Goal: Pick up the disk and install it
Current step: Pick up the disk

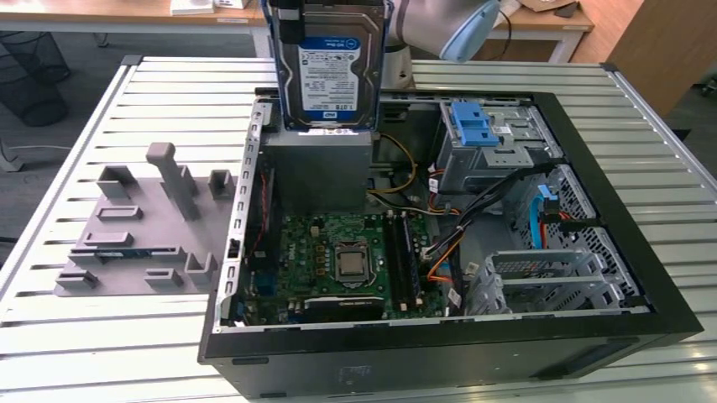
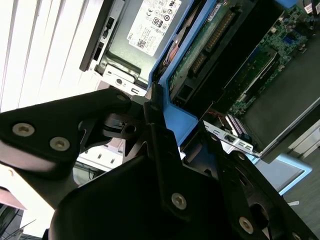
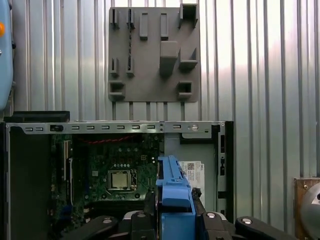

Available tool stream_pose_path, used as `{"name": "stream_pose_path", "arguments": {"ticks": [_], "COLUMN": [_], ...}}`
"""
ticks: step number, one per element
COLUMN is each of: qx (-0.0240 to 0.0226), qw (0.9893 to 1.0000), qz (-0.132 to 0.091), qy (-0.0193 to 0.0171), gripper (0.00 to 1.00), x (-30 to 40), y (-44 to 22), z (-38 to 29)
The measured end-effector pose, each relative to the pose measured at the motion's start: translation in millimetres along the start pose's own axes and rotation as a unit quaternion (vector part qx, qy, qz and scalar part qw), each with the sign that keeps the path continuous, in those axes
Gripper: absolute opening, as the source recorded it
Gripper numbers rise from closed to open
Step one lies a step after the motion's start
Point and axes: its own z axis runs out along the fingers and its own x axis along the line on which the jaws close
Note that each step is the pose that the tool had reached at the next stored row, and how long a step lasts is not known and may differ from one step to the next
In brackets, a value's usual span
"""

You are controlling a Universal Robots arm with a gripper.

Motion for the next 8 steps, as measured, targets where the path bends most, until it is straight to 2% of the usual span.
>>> {"name": "stream_pose_path", "arguments": {"ticks": [8], "qx": [0.0000], "qw": [1.0000], "qz": [0.000], "qy": [0.0000], "gripper": [0.36], "x": [-0.2], "y": [-6.1], "z": [-0.1]}}
